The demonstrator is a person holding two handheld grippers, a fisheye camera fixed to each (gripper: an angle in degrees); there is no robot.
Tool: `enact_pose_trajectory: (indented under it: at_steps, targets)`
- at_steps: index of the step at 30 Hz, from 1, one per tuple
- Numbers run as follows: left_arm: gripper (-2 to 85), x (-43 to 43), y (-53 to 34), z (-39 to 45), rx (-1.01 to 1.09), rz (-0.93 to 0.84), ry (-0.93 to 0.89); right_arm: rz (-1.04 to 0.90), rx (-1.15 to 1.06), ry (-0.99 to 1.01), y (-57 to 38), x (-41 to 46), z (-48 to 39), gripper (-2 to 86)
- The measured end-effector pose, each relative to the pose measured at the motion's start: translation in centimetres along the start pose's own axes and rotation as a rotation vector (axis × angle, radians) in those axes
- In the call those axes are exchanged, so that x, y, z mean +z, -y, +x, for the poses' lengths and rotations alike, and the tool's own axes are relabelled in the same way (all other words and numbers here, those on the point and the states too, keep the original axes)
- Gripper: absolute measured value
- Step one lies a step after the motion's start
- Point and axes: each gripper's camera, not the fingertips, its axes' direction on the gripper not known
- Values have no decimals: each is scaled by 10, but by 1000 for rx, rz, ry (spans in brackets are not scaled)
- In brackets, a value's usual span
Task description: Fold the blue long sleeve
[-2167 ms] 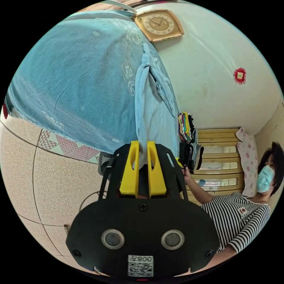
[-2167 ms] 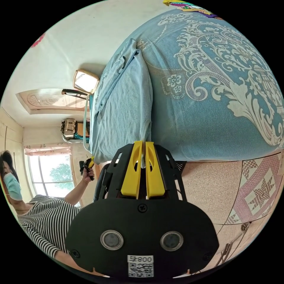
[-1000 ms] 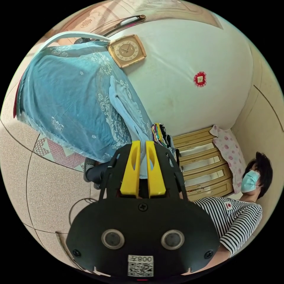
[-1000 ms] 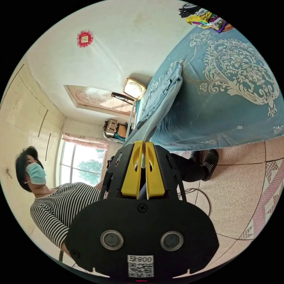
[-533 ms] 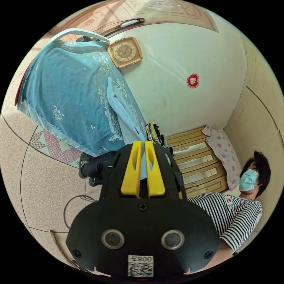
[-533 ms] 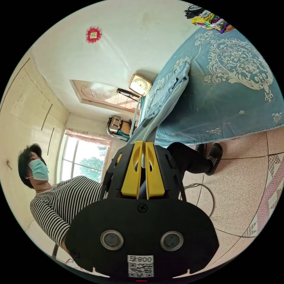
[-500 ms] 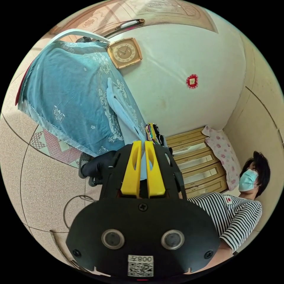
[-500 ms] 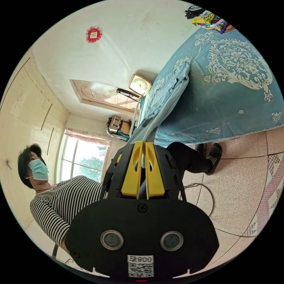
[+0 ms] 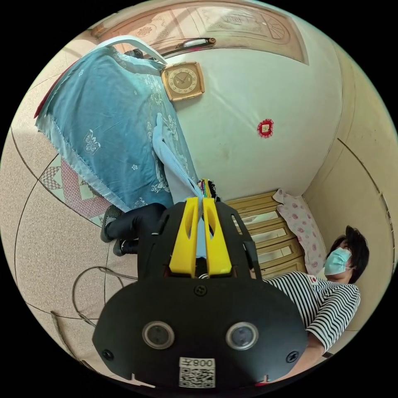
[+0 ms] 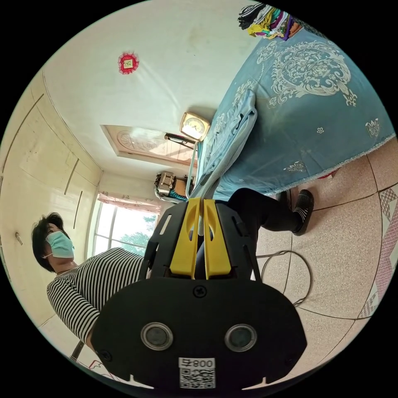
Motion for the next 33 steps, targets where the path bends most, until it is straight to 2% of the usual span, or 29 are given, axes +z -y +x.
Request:
enact_pose_trajectory:
  at_steps: [20,33]
  targets:
    - [23,0,53,-55,-48,42,-9,43,50,50,46,-3,-11,10]
    - [23,29,121,-104,-31,43,-31,75,41,86,129,0,-40,9]
